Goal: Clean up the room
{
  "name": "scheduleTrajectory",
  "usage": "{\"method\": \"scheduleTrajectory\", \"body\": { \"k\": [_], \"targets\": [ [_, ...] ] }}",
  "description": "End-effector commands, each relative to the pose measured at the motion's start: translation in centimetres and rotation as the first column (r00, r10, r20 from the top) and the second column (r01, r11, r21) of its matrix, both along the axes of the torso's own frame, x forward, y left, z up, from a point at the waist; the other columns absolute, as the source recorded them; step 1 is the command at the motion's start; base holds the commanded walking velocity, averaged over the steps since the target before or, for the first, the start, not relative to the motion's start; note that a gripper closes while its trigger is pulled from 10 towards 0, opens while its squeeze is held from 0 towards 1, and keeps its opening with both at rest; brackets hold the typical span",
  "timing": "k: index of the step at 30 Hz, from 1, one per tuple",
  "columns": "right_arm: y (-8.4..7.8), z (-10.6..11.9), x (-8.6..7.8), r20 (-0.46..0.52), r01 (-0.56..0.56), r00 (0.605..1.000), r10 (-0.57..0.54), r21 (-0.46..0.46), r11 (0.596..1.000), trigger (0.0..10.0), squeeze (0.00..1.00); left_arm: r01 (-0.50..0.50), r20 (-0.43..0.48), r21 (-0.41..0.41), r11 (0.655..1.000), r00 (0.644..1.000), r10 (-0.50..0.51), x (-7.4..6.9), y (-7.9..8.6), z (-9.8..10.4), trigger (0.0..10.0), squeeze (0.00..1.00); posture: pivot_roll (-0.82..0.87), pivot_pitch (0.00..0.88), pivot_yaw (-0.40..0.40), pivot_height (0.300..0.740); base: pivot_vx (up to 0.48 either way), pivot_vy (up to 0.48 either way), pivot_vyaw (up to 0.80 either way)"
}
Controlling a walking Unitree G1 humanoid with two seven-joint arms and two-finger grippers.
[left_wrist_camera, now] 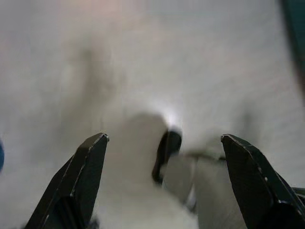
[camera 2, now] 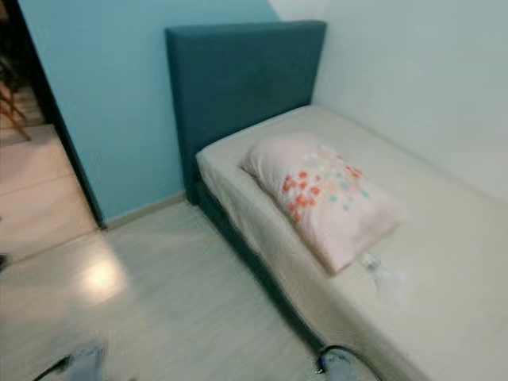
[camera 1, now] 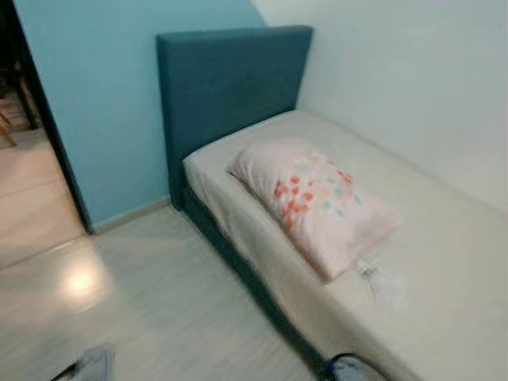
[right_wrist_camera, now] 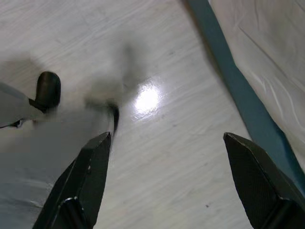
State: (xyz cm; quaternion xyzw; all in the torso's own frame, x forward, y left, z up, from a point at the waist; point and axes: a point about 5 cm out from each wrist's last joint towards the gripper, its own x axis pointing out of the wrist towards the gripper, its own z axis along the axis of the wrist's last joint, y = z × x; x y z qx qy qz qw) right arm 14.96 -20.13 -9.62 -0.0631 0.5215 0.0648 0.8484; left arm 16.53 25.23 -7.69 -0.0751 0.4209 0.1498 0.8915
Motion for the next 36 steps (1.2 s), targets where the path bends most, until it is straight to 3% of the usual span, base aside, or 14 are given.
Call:
{"method": "scheduleTrajectory", "body": {
  "k": [1, 10, 13, 14, 16, 18, 27, 36],
  "targets": [
    [-0.8, 0.0, -0.3, -0.011, 0.012, 1.000, -0.012, -0.021, 1.000, 10.0, 0.00, 0.005, 0.017, -0.012, 1.000, 1.000, -0.005, 0.3, -0.1, 0.1, 10.0, 0.00, -0.02, 0.000, -0.114, 0.740, 0.480, 0.000, 0.00],
    [-0.7, 0.1, 0.0, -0.004, 0.008, 1.000, -0.008, -0.017, 1.000, 10.0, 0.00, 0.010, 0.142, -0.006, 1.000, 0.990, -0.009, 4.0, 0.3, 2.2, 10.0, 0.00, -0.02, 0.000, -0.113, 0.740, 0.480, 0.000, 0.00],
    [-0.7, 0.1, 0.1, -0.003, 0.010, 1.000, -0.010, -0.015, 1.000, 10.0, 0.00, 0.018, 0.216, -0.004, 1.000, 0.976, -0.016, 5.9, 0.2, 3.4, 10.0, 0.00, -0.02, 0.000, -0.111, 0.740, 0.480, 0.000, 0.00],
    [-0.7, 0.1, 0.1, -0.003, 0.010, 1.000, -0.010, -0.015, 1.000, 10.0, 0.00, 0.018, 0.216, -0.004, 1.000, 0.976, -0.016, 5.9, 0.2, 3.4, 10.0, 0.00, -0.02, 0.000, -0.111, 0.740, 0.480, 0.000, 0.00],
    [-0.7, 0.1, 0.0, -0.006, 0.010, 1.000, -0.010, -0.013, 1.000, 10.0, 0.00, 0.024, 0.305, 0.001, 1.000, 0.952, -0.023, 8.0, 0.2, 5.0, 10.0, 0.00, -0.02, 0.000, -0.113, 0.740, 0.480, 0.000, 0.00],
    [-0.7, 0.1, -0.1, -0.011, 0.004, 1.000, -0.004, -0.014, 1.000, 10.0, 0.00, 0.025, 0.355, 0.006, 1.000, 0.935, -0.025, 9.1, 0.3, 6.0, 10.0, 0.00, -0.02, 0.000, -0.112, 0.740, 0.480, 0.000, 0.00],
    [-0.5, 0.1, 0.0, -0.013, -0.034, 0.999, 0.033, -0.014, 0.999, 10.0, 0.00, 0.033, 0.376, 0.007, 0.999, 0.926, -0.033, 9.8, -0.1, 6.5, 10.0, 0.00, -0.02, 0.000, -0.109, 0.740, 0.480, 0.000, 0.00],
    [1.4, -0.1, 0.3, -0.019, -0.098, 0.995, 0.099, 0.028, 0.995, 10.0, 0.00, 0.034, 0.337, -0.007, 0.999, 0.941, -0.029, 8.6, -0.7, 5.3, 10.0, 0.00, -0.02, 0.000, -0.116, 0.740, 0.480, 0.000, 0.78]
  ]
}}
